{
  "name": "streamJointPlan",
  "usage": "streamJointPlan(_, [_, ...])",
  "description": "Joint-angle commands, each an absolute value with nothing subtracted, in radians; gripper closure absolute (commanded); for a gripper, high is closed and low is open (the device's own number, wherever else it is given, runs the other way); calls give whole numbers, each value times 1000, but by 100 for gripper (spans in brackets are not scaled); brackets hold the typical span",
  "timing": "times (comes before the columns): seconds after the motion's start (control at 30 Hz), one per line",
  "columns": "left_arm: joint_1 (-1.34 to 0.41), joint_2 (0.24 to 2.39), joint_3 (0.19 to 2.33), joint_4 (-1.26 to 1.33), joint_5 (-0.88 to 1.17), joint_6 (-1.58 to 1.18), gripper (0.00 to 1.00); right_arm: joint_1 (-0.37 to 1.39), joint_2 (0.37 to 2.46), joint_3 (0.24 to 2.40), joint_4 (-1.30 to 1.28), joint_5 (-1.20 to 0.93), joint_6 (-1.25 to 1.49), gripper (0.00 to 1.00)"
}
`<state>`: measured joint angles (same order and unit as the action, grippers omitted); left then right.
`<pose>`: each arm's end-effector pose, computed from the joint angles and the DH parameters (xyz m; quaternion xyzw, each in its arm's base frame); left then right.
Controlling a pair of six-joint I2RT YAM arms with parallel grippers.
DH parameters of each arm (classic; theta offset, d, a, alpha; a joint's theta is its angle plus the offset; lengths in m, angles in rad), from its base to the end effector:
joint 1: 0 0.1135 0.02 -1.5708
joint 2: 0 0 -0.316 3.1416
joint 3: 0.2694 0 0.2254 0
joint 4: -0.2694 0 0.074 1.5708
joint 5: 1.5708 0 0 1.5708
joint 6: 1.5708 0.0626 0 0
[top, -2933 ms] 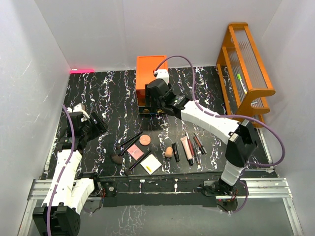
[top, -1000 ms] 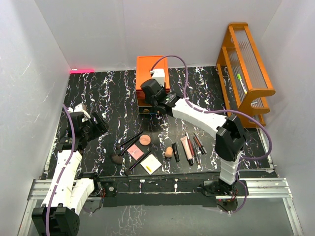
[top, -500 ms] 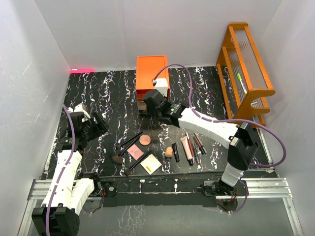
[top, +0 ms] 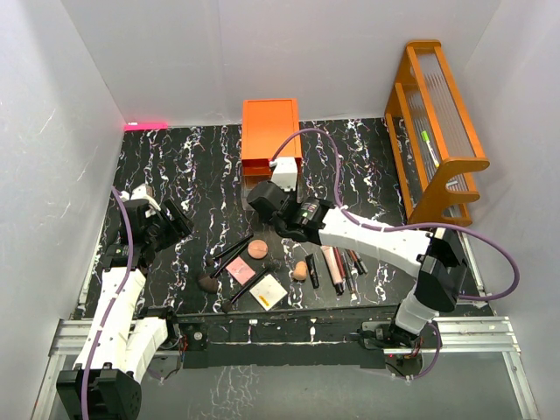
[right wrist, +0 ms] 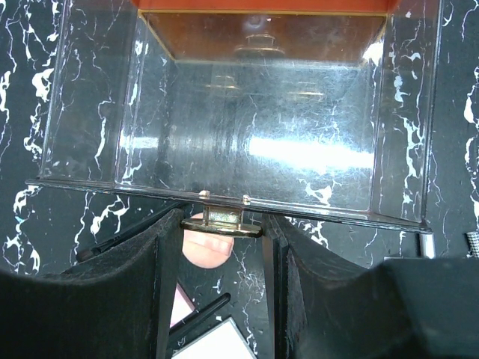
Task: Organize the makeup
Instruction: Open the drawer in the storage box, then pick up the makeup from the center of the board.
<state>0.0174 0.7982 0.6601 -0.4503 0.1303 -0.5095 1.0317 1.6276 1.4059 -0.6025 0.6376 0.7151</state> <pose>0.1362 -0.0058 0.2938 -0.1995 0.8575 -0.1703 0.4425 0.2104 0.2791 0.3485 -0.0265 0.8912 0.0780 0.4461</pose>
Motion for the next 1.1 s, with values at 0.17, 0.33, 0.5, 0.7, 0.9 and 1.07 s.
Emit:
streamJointPlan(0.17, [14,781,680,-462,128,-514,31,1078,1576,1386,-611,668,800,72])
streamJointPlan(0.33, [13,782,680,-462,126,-514,31,1080,1585,1383,-619,670,803,59])
streamJointPlan(0.5, [14,785,681,-463,127,-514,29,1083,1558,1364,-611,660,802,31])
streamJointPlan(0.7, [14,785,682,-464,124,-514,28,1090,1464,1295,-545,616,752,21])
streamJointPlan(0.9, [14,785,681,-465,120,-514,28,1094,1294,1147,-467,442,650,22])
streamJointPlan(1.07, [13,781,686,-469,121,-513,28,1098,1205,978,-379,95,525,21])
